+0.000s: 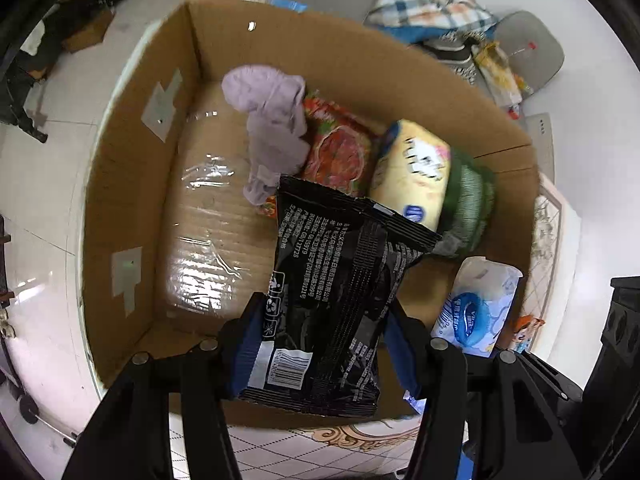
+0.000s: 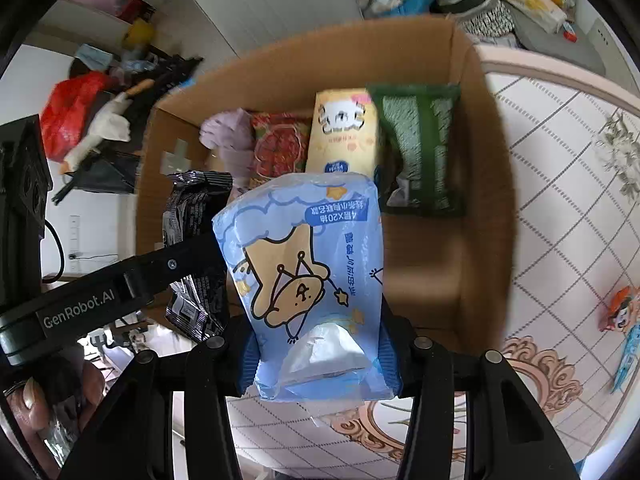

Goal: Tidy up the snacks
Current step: 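Carry the black bag and blue tissue pack into the box and open both tools, then lift both tools out of the box toward the orange bag and blue stick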

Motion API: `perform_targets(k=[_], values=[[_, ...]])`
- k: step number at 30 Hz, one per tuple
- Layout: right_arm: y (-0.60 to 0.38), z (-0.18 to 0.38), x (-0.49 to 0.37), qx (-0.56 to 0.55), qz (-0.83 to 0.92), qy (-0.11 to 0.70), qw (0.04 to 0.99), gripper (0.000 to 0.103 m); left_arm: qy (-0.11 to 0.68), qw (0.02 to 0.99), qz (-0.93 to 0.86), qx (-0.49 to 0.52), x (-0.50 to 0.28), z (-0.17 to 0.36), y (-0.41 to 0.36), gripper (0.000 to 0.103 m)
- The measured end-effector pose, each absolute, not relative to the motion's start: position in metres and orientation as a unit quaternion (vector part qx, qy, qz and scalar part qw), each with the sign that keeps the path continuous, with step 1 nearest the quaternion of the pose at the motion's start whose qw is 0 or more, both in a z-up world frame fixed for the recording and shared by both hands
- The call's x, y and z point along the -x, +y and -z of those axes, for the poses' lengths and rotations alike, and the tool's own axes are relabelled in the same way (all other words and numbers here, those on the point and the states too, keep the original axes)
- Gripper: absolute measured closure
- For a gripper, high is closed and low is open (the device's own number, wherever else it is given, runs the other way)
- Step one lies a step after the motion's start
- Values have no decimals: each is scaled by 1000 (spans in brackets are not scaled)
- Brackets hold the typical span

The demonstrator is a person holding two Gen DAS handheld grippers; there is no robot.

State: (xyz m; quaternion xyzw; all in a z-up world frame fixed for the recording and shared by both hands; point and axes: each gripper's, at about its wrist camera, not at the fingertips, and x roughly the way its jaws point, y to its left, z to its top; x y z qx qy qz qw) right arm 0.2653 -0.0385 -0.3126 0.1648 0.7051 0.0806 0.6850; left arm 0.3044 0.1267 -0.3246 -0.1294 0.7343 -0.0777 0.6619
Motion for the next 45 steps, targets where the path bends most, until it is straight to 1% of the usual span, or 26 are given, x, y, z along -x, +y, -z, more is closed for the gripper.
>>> perform_targets(k=[6, 9, 10, 11, 13, 14, 16, 17, 18, 20, 22, 24, 29, 34, 45], values=[[-30, 351, -279, -150, -57, 724, 671, 51, 755, 638, 85, 125, -315, 347, 124, 47], [-29, 362, -283, -147, -52, 730, 666, 48, 761, 632, 86, 117, -317, 352, 119, 47], [-29, 365, -285, -146, -50, 730, 666, 40, 762, 630, 87, 118, -318, 353, 116, 47], [-28, 367, -286, -143, -49, 730, 666, 28, 764, 628, 88, 118, -320, 354, 114, 46], [-28, 367, -287, -141, -48, 728, 670, 20, 765, 626, 89, 125, -320, 354, 112, 43], [-28, 366, -288, -140, -48, 726, 671, 18, 763, 628, 89, 127, -321, 352, 112, 41], [-28, 364, -288, -139, -46, 725, 673, 18, 758, 635, 88, 119, -321, 347, 112, 38], [-29, 361, -288, -137, -46, 724, 675, 17, 754, 641, 85, 110, -322, 342, 111, 32], [-29, 360, -288, -131, -45, 724, 676, 16, 752, 645, 84, 103, -322, 338, 110, 17], [-30, 354, -287, -116, -40, 722, 681, 7, 741, 662, 79, 83, -320, 326, 111, 8], [-32, 346, -284, -101, -37, 719, 686, 5, 728, 678, 73, 63, -317, 312, 111, 8], [-34, 341, -279, -85, -31, 716, 692, 0, 715, 693, 68, 52, -312, 299, 111, 7], [-34, 325, -267, -46, -14, 704, 709, 0, 690, 720, 60, 43, -288, 284, 122, 7], [-36, 305, -254, -41, -10, 686, 726, 0, 665, 744, 52, 33, -262, 265, 125, 7], [-35, 229, -192, -32, -24, 625, 780, 0, 600, 799, 39, 27, -197, 193, 125, 7]])
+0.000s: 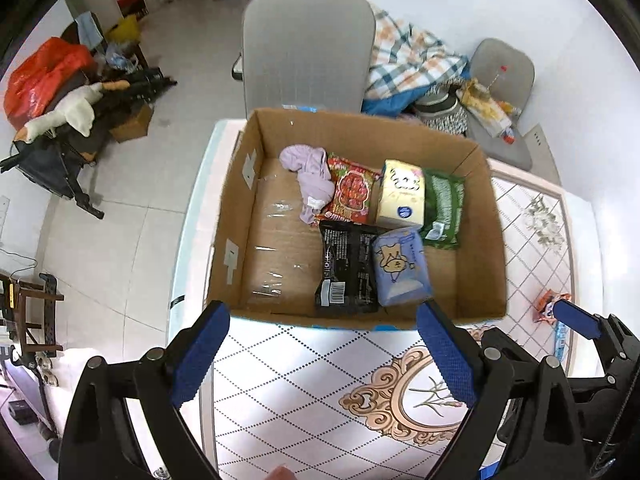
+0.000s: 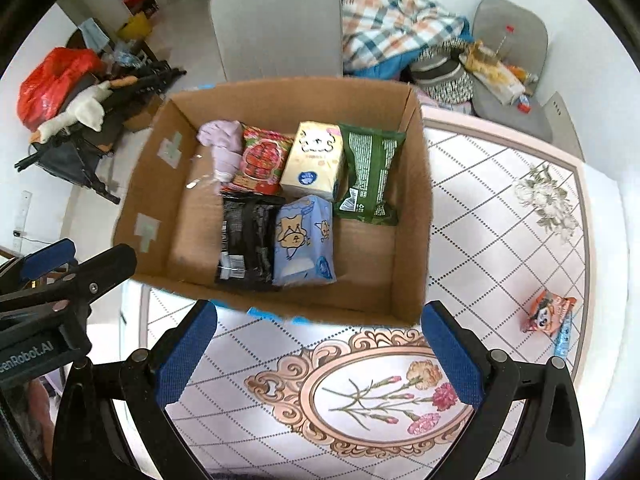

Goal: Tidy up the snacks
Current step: 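Lift both tools out of the box toward the orange bag and blue stick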

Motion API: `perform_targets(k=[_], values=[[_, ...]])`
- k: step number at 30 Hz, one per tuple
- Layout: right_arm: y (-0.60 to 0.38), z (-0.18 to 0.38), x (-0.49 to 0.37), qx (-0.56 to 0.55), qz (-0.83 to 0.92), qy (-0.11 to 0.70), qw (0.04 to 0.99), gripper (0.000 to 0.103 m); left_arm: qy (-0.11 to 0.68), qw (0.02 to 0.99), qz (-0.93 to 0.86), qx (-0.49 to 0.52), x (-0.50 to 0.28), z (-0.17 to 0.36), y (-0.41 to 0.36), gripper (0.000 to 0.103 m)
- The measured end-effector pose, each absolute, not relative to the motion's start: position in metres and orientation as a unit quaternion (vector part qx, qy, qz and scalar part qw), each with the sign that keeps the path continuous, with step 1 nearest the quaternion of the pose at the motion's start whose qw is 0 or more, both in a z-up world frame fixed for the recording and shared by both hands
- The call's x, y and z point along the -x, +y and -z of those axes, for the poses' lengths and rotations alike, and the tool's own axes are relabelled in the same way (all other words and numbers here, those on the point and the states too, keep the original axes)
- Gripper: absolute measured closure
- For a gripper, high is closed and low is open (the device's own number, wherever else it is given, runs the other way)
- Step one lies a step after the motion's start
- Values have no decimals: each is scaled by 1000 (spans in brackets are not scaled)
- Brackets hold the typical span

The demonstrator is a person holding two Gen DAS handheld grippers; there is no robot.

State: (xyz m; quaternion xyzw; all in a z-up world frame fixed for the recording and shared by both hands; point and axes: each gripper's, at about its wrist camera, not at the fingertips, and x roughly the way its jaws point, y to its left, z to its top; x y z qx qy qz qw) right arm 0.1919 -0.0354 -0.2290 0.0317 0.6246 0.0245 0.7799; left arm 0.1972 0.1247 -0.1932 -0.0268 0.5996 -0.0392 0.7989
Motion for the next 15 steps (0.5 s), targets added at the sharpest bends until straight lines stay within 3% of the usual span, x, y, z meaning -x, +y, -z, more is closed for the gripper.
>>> perform_targets(k=[15], values=[[-57, 155, -133, -63, -51, 568, 819, 0, 549, 834, 49, 27, -152, 122, 101, 7]])
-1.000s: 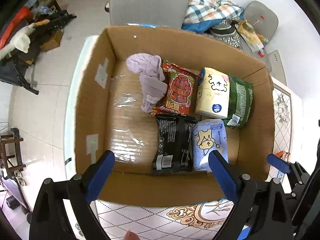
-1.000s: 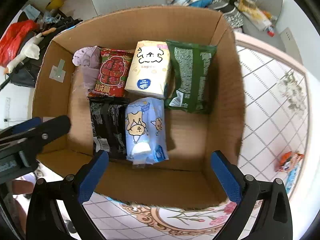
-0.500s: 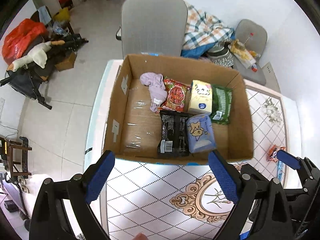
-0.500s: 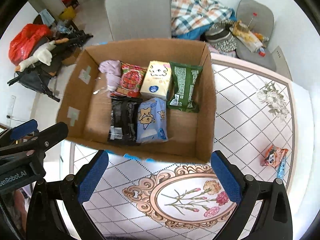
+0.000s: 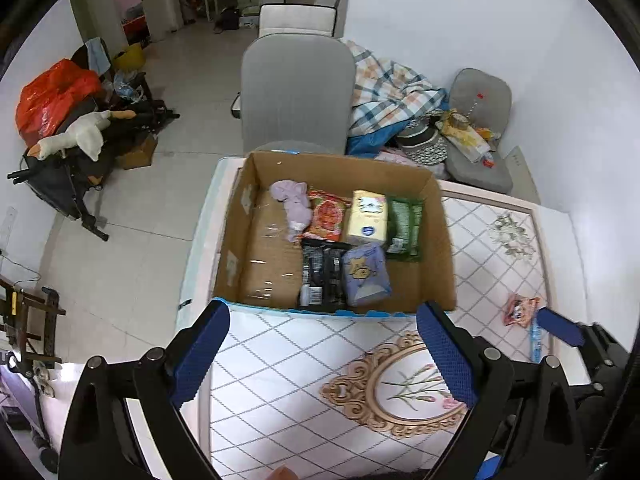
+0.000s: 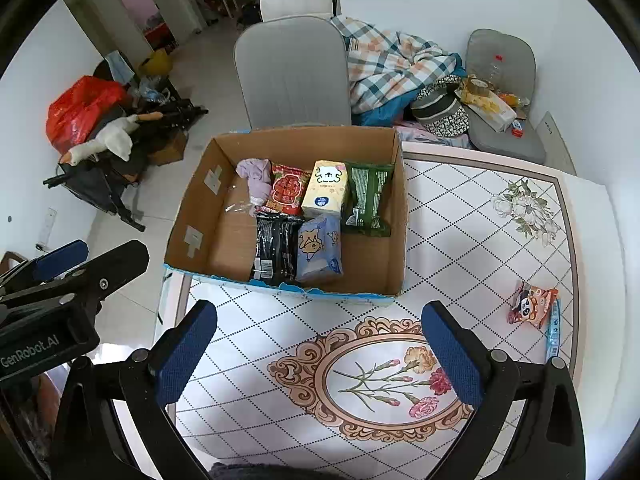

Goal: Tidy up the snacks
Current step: 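Lift both tools out of the box toward the orange bag and blue stick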

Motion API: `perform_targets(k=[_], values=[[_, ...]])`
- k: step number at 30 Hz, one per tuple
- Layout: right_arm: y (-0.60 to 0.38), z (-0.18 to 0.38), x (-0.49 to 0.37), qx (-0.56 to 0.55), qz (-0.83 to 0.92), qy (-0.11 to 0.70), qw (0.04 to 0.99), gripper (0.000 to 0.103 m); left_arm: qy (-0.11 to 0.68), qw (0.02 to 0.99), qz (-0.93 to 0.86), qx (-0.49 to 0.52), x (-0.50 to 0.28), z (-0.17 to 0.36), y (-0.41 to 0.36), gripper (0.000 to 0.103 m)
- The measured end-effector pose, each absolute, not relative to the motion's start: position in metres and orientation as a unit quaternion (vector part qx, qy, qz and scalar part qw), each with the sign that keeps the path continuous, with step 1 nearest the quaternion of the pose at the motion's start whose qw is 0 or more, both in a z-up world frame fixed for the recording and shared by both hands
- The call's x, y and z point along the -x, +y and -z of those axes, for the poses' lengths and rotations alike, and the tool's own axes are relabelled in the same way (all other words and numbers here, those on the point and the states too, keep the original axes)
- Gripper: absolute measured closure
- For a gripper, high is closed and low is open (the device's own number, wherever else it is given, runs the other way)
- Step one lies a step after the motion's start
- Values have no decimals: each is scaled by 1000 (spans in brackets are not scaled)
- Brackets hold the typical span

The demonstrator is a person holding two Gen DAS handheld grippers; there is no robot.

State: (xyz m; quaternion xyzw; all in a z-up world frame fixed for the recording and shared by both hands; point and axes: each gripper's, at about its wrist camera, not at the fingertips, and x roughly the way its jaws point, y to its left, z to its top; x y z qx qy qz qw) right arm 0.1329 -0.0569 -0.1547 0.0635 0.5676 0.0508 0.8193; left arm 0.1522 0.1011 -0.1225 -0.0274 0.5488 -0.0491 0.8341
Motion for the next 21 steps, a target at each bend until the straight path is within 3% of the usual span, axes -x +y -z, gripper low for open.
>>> perform_targets(k=[11, 21], values=[[-197, 167, -106, -132, 30, 569, 811, 0, 520, 837, 140, -101, -156, 122, -49, 7], [-406, 262, -47, -193, 179, 638, 724, 0, 515, 721, 306, -349, -150, 232, -275, 7]])
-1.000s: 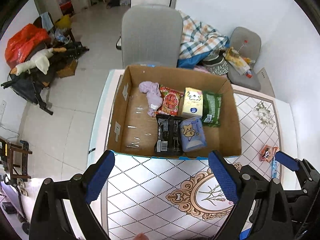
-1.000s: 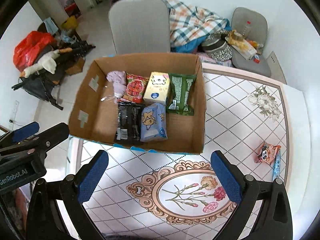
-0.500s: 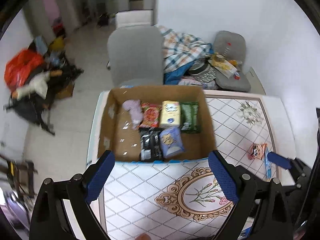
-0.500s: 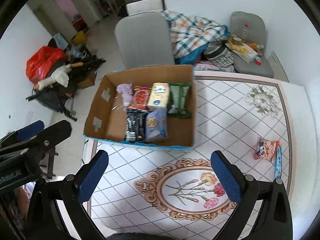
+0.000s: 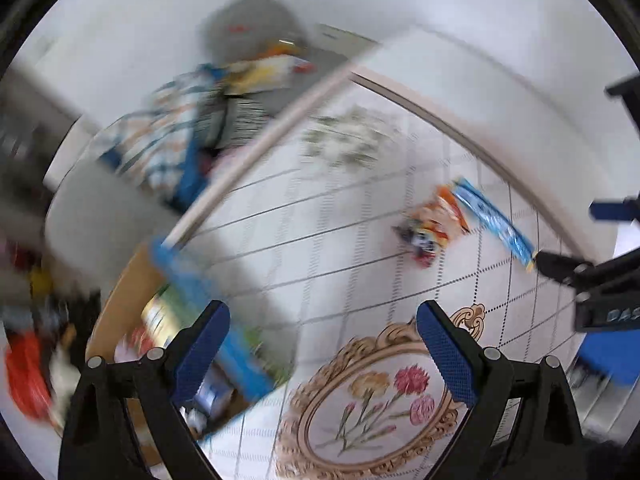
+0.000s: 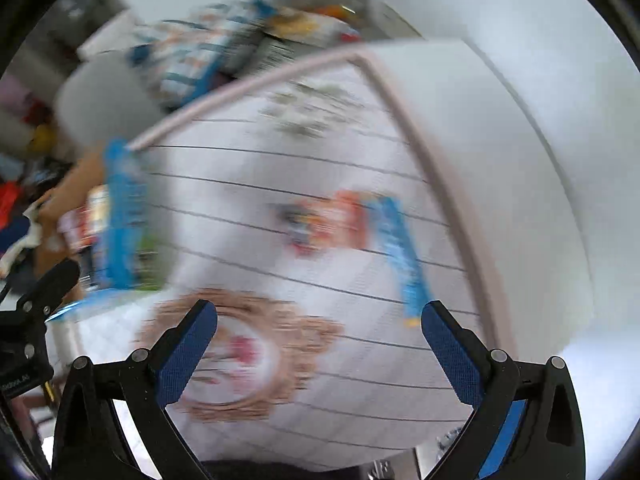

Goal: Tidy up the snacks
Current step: 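Lift both tools out of the box toward the orange bag and blue stick, then grasp the blue stick snack with the left tool while the right tool grasps the orange snack bag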

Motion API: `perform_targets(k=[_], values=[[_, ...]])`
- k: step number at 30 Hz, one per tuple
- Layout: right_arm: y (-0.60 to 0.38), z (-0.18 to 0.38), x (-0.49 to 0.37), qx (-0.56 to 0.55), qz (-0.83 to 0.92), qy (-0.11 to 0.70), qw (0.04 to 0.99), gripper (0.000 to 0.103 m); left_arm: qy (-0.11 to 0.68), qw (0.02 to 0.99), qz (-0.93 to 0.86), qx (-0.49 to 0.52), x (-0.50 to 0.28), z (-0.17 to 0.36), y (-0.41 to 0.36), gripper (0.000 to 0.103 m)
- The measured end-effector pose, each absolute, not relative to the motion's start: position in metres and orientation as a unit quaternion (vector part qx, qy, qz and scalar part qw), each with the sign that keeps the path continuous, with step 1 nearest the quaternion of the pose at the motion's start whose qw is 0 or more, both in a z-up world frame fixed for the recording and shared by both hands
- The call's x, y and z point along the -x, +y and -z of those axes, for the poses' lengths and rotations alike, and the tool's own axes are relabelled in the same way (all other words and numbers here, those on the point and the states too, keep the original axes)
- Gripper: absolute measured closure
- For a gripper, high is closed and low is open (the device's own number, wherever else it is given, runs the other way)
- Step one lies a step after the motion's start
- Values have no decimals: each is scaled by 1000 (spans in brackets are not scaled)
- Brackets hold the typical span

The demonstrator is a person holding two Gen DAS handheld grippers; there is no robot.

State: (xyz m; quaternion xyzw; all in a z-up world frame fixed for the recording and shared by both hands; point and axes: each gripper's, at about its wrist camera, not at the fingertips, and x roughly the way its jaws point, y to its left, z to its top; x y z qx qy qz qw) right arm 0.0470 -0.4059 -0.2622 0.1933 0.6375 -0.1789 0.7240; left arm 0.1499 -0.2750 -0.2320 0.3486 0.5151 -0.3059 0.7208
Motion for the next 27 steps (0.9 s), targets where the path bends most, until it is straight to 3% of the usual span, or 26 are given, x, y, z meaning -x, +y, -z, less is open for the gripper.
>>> perform_targets(k=[8, 14, 16, 17, 23, 27], values=[[-493, 354, 2, -265, 213, 675, 655, 0, 515, 612, 369, -473, -130, 344, -396, 7], [-514, 384, 21, -293, 214, 682, 635, 0, 523, 576, 368, -510, -120, 392, -428, 7], [-519, 391, 22, -296, 211, 685, 632, 0, 533, 570, 372, -503, -119, 399, -431, 17], [-520, 393, 22, -294, 210, 687, 631, 0, 536, 570, 368, -501, -120, 401, -431, 30], [-518, 395, 11, -283, 197, 690, 636, 0, 589, 594, 345, -425, -133, 400, -421, 46], [-512, 397, -11, -270, 186, 692, 643, 0, 669, 600, 312, -307, -156, 400, -395, 48]])
